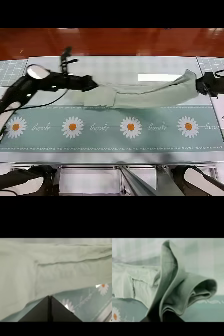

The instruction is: Fold the shirts.

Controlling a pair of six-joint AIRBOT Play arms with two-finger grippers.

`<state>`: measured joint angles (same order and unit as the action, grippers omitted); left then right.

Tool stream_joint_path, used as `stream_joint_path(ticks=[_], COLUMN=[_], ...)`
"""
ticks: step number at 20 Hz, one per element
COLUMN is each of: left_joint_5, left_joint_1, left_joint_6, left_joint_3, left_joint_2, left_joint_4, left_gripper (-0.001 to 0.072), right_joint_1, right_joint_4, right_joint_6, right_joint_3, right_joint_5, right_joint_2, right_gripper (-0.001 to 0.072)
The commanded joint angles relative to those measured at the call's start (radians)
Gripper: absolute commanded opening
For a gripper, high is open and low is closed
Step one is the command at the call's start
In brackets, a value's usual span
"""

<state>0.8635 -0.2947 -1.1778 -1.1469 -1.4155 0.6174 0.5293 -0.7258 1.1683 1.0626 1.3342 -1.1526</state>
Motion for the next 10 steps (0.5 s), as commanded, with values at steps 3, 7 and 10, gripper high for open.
stream_joint_path(ticks=[3,7,10], left_joint_5=[0.049,0.219,0.268], left_joint_1=[-0.290,-0.432,-0.529], left_joint_6=[-0.201,-0.312,-0.360], left_joint_3=[-0.465,-0.783,-0.886], left_joint_2=[-0.384,-0.628,-0.730], left_joint_4=[0.130,0.147,0.145], left_gripper=[0.0013,0.0013,0.0013], right_joint_1=[0.055,0.055,0.053], right_joint_4=[0.001,0.052,0.085], right_joint_6=[0.009,0.027,0.026], right_joint_3=[-0.122,-0.172,-0.180], right_joint_5=[0.057,0.061,0.073], right_joint_2=[0.274,0.351,0.354], right_gripper=[0.0026,0.0026,0.0026])
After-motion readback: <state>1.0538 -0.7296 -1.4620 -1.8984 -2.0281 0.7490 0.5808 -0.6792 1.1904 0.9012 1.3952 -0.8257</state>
